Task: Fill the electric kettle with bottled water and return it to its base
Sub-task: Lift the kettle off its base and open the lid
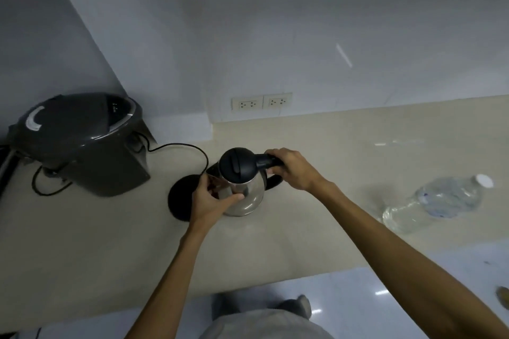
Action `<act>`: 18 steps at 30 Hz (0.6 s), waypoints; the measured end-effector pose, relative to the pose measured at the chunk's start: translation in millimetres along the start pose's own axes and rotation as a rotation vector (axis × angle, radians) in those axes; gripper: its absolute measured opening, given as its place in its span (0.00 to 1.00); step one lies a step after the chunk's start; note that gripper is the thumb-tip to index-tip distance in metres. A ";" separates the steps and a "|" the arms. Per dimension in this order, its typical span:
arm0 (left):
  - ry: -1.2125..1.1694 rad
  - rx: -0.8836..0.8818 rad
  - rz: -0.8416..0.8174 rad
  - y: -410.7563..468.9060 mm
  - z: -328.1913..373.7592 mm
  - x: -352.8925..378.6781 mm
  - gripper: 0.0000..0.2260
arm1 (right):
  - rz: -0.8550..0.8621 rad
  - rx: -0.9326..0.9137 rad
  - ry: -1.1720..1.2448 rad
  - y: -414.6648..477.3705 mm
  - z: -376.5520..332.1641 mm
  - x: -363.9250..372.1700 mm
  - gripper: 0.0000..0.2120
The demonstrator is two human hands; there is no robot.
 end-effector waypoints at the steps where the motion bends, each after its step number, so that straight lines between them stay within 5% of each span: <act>1: -0.002 -0.005 -0.024 -2.3 2.2 19.4 0.36 | 0.004 0.021 -0.010 -14.4 11.5 -10.1 0.15; 5: -0.003 -0.025 -0.089 -12.5 6.1 93.2 0.41 | 0.022 0.127 -0.013 -66.7 59.4 -45.6 0.15; 10: 0.025 -0.013 -0.118 -25.6 8.9 160.9 0.34 | 0.035 0.203 -0.012 -113.1 103.5 -72.8 0.16; 18: 0.043 -0.040 -0.089 -30.9 5.6 192.1 0.37 | 0.038 0.182 0.020 -139.2 134.5 -80.0 0.15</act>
Point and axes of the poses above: each hand's wrist, its own y-axis towards the middle knuckle, its own x-axis out of the palm, z = x × y, the point moved 9 cm from there along y, towards the middle knuckle, and after that the axes turned 14 degrees about -x, right-handed, at the moved point
